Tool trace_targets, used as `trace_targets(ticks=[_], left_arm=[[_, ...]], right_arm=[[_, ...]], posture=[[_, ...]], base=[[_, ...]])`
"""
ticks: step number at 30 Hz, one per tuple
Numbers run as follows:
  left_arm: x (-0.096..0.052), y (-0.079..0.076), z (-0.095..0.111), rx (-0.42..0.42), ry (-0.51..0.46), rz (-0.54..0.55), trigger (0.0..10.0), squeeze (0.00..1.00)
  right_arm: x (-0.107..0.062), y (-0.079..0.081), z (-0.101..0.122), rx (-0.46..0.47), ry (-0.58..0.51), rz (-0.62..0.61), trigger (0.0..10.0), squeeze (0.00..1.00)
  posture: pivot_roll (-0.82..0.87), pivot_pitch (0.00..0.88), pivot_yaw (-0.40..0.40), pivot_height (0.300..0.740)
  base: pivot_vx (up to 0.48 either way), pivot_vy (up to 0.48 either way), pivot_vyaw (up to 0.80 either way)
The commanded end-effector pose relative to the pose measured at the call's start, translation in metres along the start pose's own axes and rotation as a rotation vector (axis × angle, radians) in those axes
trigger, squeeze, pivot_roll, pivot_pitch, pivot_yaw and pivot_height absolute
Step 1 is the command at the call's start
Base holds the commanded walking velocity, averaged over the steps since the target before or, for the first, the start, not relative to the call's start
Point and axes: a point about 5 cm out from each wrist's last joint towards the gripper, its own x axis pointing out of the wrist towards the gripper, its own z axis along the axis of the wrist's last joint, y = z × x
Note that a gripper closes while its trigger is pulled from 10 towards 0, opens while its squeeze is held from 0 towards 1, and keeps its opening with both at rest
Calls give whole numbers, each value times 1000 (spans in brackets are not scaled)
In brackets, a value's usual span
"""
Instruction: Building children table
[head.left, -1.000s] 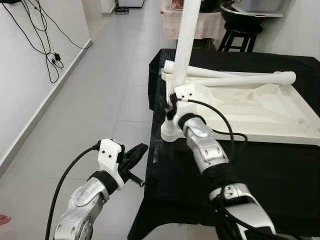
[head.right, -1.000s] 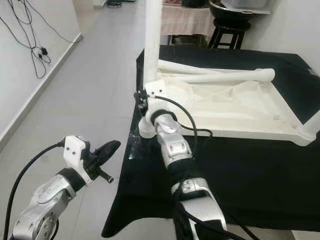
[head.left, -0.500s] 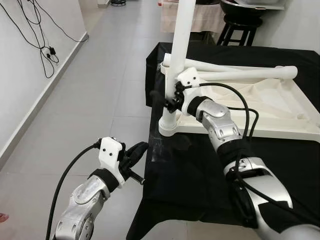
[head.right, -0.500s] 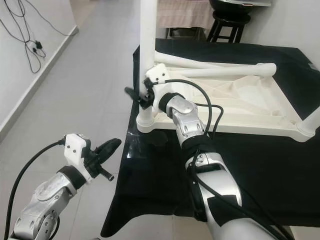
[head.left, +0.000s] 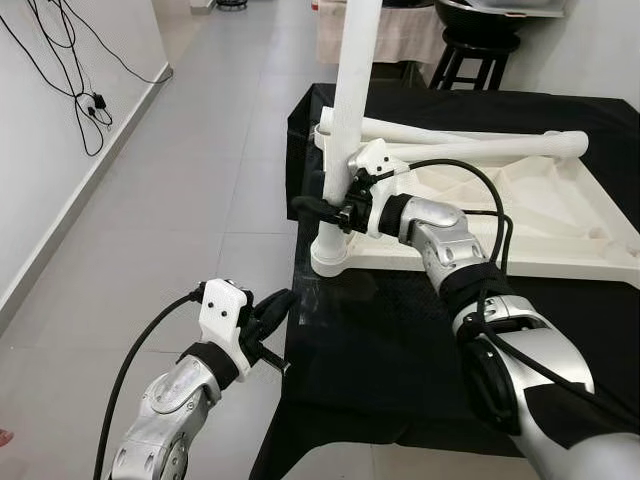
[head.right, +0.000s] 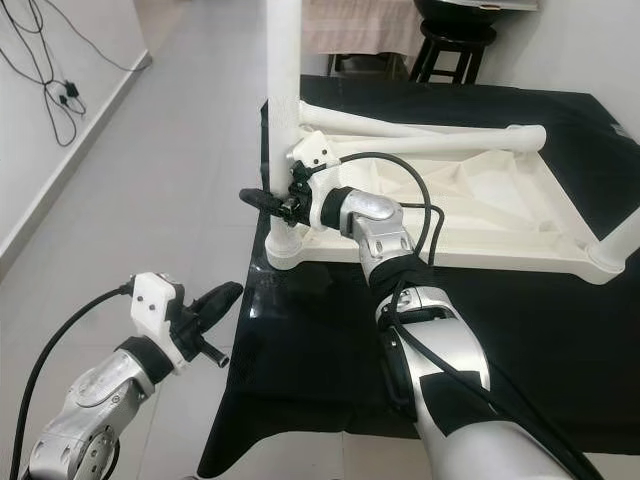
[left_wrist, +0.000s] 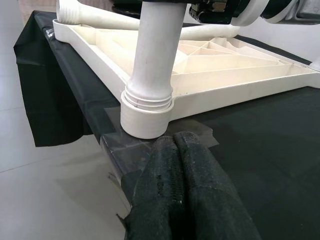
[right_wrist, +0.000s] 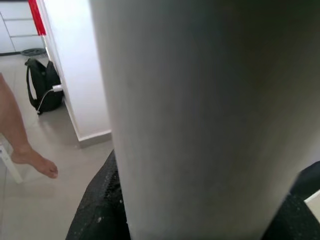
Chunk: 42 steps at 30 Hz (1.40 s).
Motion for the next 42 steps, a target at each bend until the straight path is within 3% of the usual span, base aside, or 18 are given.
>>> trace_targets(ticks=[1,9,11,12,13,14,16,17,19,25,26,29,30,31,32,37,38,42], left_arm=[[-1,-2,0,4,-2,0,10000,0],[-1,0,1,3,-2,0,10000,0],[-2,0,1,3,-2,0,10000,0],[-2,1,1,4,-1,-1,10000,0],[-2,1,1,4,-1,-1,10000,0],[-3,1,2,6,0,-1,10000,0],[-3,1,2,6,0,-1,10000,0],[-3,3,2,8,2,-2,10000,0],[-2,3,1,5,7,-12,10000,0],[-1,3,1,11,11,-21,10000,0],[-2,4,2,15,7,-7,10000,0],[-2,5,2,17,4,4,10000,0],[-2,5,2,17,2,9,10000,0],[-2,5,2,17,2,9,10000,0],[-2,5,3,16,2,9,10000,0],[-1,4,3,13,4,1,10000,0],[-1,4,3,12,3,0,10000,0],[-1,3,3,11,2,-1,10000,0]], right_arm=[[2,3,-3,3,9,29,0,0],[-30,-10,-29,-8,49,-115,0,0],[-36,-9,-45,16,88,-232,0,0],[-42,-6,-65,53,147,-458,0,0],[-42,-6,-65,53,147,-458,0,0],[-48,12,-84,140,187,-623,0,0],[-48,12,-84,140,187,-623,0,0],[-58,20,-88,153,211,-770,0,0],[-71,10,-83,115,236,-880,0,0],[-72,-8,-73,74,234,-913,0,0],[-69,-11,-67,65,228,-919,10000,0],[-66,-12,-62,70,214,-920,10000,0],[-63,-8,-56,73,199,-918,10000,773],[-63,-8,-56,73,199,-918,10000,773],[-61,-3,-51,87,187,-906,10000,1000],[-45,-1,-25,110,-19,-680,10000,961],[-39,4,-19,93,-57,-535,10000,0],[-35,12,-15,38,-80,-303,10000,0]], posture=[[94,84,-75,740],[79,89,-66,740],[73,88,-71,740],[77,97,-69,740],[77,97,-69,740],[78,104,-61,740],[78,104,-61,740],[60,94,-46,740],[65,93,-55,740],[65,91,-59,740],[66,93,-56,740],[74,93,-58,740],[74,95,-58,740],[74,95,-58,740],[73,94,-56,740],[74,94,-56,740],[74,94,-57,740],[77,96,-63,740]], base=[[0,0,0],[0,0,0],[0,0,0],[0,0,0],[0,0,0],[0,0,0],[0,0,0],[0,0,0],[0,0,0],[0,0,0],[0,0,0],[0,0,0],[0,0,0],[0,0,0],[0,0,0],[0,0,0],[0,0,0],[0,0,0]])
